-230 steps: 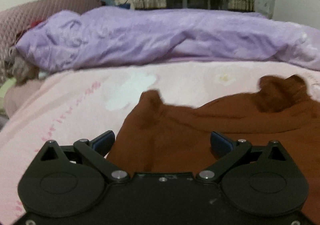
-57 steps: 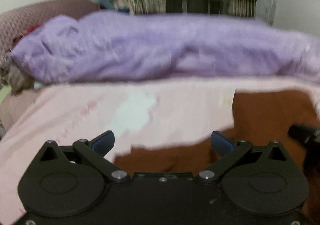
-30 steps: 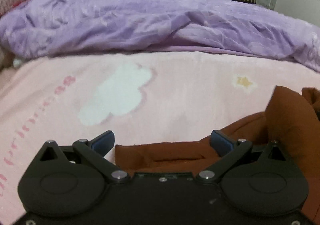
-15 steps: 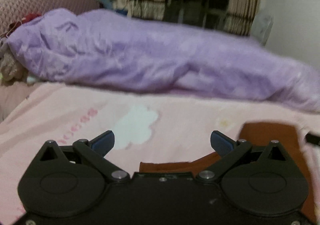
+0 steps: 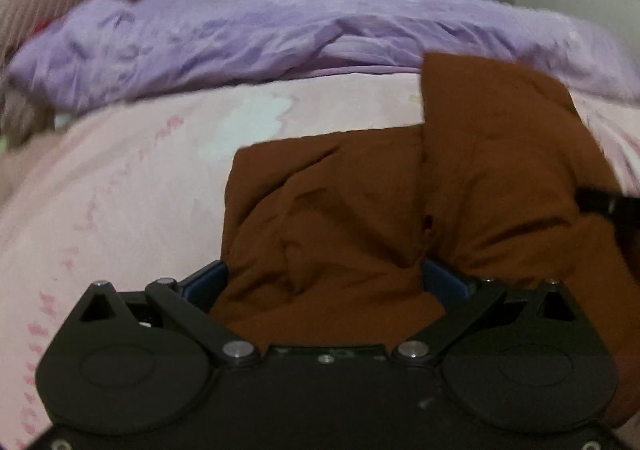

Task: Fold large clothes

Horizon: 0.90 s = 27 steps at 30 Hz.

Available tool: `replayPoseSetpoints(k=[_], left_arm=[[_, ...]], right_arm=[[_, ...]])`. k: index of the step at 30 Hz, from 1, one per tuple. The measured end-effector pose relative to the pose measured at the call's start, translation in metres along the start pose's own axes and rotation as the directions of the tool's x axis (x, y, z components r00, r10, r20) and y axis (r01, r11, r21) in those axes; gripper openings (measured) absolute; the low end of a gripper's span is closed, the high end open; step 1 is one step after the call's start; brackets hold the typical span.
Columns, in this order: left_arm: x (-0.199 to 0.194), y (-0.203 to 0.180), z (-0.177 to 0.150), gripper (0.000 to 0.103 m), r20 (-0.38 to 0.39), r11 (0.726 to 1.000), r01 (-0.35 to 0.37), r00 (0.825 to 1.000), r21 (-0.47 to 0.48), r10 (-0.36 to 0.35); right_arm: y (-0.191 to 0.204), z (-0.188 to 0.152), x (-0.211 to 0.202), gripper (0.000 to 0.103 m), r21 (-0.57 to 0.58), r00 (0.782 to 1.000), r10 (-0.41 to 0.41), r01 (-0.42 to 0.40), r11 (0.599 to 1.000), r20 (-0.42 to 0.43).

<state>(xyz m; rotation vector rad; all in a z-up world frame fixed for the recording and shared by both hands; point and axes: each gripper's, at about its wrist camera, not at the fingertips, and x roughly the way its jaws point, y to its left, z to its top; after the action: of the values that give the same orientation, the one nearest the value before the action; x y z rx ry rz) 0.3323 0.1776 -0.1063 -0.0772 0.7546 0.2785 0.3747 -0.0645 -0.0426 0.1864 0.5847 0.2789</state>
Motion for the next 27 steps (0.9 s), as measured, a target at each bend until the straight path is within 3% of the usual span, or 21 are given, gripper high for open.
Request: replayPoseSetpoints(k=[6,11,14,19,22,27], left_arm=[[-0.043,-0.007,0.009,0.103,0.093,0.991,-0.092,0.992,0.100,0.082],[-0.085,0.000,0.009,0.103,0.164,0.995,-0.036,0.986,0.098,0.020],[-0.086,-0.006,0.006,0.103,0.155,0.993,-0.023,0.988,0.114,0.005],[-0.038,-0.016,-0.013,0.103,0.005,0.988,-0.050,0.999,0.144,0.050],[-0.043,-0.016,-0.016,0.103,0.032,0.991,-0.065,0.998,0.118,0.062],[-0.078,-0.023,-0.011,0.103,0.114,0.979,-0.109,0.989,0.171,0.090]], right_arm=[[-0.002,0.012,-0.034,0.023,0.012,1.000,0.029,-0.029,1.000,0.012],[-0.003,0.017,-0.062,0.023,-0.005,0.998,0.064,-0.063,0.998,0.029],[0.000,0.015,-0.072,0.023,-0.020,0.996,0.084,-0.084,0.996,0.012],[0.002,-0.007,-0.048,0.023,-0.019,0.994,0.078,-0.080,0.997,-0.082],[-0.004,-0.021,-0.036,0.022,0.009,0.994,0.076,-0.076,0.997,-0.072],[0.003,-0.016,-0.076,0.023,-0.028,0.997,0.070,-0.071,0.997,-0.040]])
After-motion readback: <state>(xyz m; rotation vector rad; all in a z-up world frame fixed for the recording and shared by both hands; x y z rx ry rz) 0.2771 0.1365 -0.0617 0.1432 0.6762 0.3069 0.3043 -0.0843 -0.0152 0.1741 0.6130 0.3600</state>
